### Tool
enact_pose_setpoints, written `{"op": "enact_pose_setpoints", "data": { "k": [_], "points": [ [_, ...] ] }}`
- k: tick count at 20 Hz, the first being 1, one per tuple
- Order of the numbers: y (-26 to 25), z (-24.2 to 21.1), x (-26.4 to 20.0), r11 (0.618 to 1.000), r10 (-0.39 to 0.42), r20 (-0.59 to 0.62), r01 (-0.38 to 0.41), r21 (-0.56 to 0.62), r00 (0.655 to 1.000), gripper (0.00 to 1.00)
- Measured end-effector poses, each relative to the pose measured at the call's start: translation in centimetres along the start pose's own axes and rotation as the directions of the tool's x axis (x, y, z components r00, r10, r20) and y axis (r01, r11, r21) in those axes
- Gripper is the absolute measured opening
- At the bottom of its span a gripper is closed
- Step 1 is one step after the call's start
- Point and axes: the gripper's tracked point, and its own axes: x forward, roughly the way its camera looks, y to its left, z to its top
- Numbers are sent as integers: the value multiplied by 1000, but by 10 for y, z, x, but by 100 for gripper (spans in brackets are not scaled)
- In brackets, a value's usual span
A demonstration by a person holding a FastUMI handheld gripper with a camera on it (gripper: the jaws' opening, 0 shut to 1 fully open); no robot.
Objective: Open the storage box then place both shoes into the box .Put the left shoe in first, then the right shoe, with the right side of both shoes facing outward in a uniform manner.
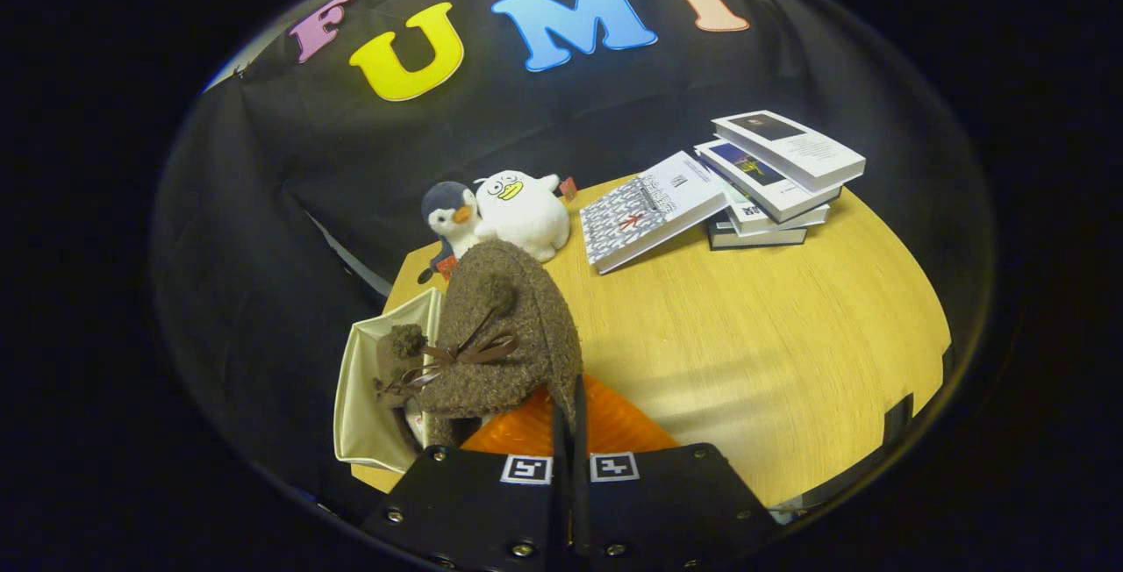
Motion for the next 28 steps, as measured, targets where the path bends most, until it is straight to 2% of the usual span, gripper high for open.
{"op": "enact_pose_setpoints", "data": {
  "k": [9,18,21,22,23,24,28],
  "points": [
    [106,-4,27,995,88,8,-87,-42,996,2],
    [150,-22,67,993,75,-12,-75,-89,997,1],
    [153,-17,64,991,77,22,-75,-107,997,55],
    [154,-8,59,991,79,51,-73,-112,996,66],
    [154,-4,57,990,83,67,-74,-121,994,94],
    [154,2,52,988,82,87,-70,-134,993,100],
    [156,32,19,970,115,203,-65,-234,972,100]
  ]
}}
